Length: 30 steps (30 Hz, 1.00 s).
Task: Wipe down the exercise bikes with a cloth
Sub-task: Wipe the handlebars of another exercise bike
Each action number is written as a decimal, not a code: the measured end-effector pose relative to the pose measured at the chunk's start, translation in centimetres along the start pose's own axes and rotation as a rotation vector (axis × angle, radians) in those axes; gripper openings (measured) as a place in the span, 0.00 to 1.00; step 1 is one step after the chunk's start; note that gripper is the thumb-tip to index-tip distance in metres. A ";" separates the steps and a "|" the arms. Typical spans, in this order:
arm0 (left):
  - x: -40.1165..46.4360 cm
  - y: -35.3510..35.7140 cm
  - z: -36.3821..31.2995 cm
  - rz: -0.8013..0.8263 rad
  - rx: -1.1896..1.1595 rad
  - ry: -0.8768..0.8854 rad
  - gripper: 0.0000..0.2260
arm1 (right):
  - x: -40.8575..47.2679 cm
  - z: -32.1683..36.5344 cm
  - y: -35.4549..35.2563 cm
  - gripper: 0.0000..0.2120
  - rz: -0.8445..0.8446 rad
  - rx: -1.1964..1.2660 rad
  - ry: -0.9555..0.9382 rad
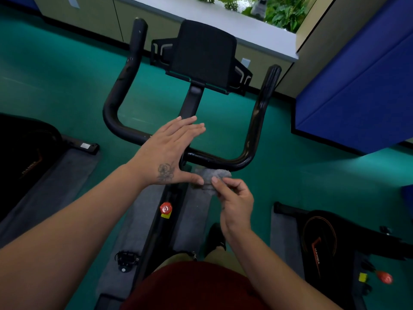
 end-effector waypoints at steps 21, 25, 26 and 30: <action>-1.7 0.3 -0.4 -0.005 -0.026 -0.133 0.60 | 2.8 8.3 -1.9 0.09 0.226 -0.119 -0.250; -1.7 0.4 -0.6 -0.025 -0.023 -0.141 0.59 | 5.0 12.0 1.0 0.10 0.315 -0.279 -0.488; -1.7 0.5 -0.6 -0.034 -0.021 -0.144 0.59 | 5.2 12.9 2.0 0.12 0.366 -0.320 -0.539; -1.6 0.7 -0.7 -0.057 0.009 -0.156 0.60 | 6.0 15.0 6.5 0.17 0.605 -0.666 -0.745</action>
Point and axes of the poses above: each hand's wrist, its own x-axis towards the middle knuckle, its own y-axis out of the palm, z = x × y, the point moved 1 cm from there along x, towards the middle knuckle, and after that the axes turned 13 degrees about -z, right-handed, at the moved point
